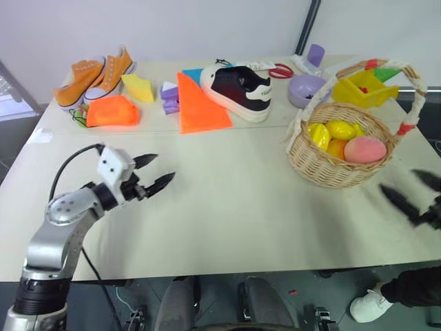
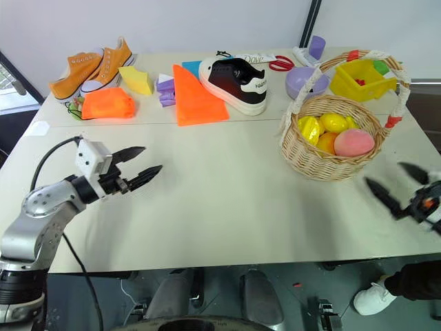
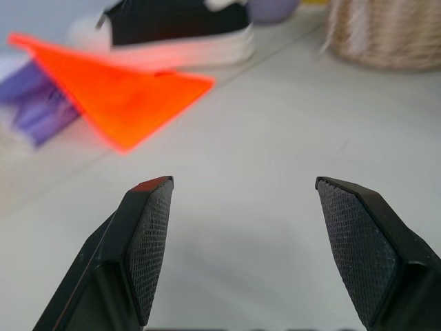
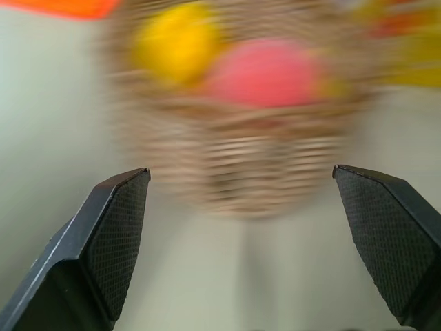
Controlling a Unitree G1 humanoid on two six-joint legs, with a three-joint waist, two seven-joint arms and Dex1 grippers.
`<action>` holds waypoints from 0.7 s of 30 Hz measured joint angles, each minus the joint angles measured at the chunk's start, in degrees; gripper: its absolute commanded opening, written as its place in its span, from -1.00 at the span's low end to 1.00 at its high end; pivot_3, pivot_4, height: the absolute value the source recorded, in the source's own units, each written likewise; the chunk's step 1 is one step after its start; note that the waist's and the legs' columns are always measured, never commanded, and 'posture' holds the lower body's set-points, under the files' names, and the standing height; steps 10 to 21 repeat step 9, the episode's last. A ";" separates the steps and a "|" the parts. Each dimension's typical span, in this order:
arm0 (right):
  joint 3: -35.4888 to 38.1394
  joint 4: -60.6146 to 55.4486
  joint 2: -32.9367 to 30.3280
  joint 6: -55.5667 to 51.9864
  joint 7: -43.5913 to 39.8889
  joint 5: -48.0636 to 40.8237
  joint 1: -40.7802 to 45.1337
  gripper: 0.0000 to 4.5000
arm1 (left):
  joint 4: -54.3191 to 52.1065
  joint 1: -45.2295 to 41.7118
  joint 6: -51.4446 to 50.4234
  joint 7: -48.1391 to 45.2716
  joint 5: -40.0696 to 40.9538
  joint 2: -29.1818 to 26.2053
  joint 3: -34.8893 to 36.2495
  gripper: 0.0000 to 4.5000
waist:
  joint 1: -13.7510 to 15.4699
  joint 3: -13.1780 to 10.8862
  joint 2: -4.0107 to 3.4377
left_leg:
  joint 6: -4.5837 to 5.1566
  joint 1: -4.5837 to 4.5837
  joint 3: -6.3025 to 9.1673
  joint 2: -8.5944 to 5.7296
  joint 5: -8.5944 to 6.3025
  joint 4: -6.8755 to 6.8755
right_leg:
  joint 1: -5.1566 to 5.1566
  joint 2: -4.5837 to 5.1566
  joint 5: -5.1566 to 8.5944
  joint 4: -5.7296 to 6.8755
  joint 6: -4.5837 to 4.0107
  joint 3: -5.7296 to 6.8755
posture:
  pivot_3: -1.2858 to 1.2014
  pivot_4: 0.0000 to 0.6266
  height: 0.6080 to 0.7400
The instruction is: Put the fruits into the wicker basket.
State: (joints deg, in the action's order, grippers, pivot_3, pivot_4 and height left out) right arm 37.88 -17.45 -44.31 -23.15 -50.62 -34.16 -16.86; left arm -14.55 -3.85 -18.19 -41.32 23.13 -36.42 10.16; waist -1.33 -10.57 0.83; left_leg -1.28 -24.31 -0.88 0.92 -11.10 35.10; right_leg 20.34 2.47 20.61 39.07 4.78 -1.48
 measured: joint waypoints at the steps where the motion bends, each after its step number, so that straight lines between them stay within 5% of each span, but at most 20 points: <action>1: -2.69 -2.68 0.53 -0.66 0.19 -0.33 0.26 0.97 | 0.52 0.79 0.44 0.30 -0.36 0.23 0.17 0.57 | 0.05 0.00 0.03 | 0.00 -0.02 0.00 0.00 0.00 0.03 | 0.00 0.02 0.00 0.00 0.00 0.00 | 0.03 -0.52 0.90; 9: -21.19 -6.11 6.18 1.08 5.43 4.81 11.21 0.97 | 0.95 6.29 2.32 2.81 -2.09 2.89 0.36 0.57 | 0.90 -0.01 0.12 | 0.01 -0.17 -0.02 -0.02 -0.02 0.03 | 0.09 0.12 0.00 -0.06 0.00 0.08 | 0.03 -0.52 0.90; 21: -21.19 -6.11 6.18 1.08 5.43 4.81 11.21 0.97 | 0.95 6.29 2.32 2.81 -2.09 2.89 0.36 0.57 | 0.90 -0.01 0.12 | 0.01 -0.17 -0.02 -0.02 -0.02 0.03 | 0.09 0.12 0.00 -0.06 0.00 0.08 | 0.03 -0.52 0.90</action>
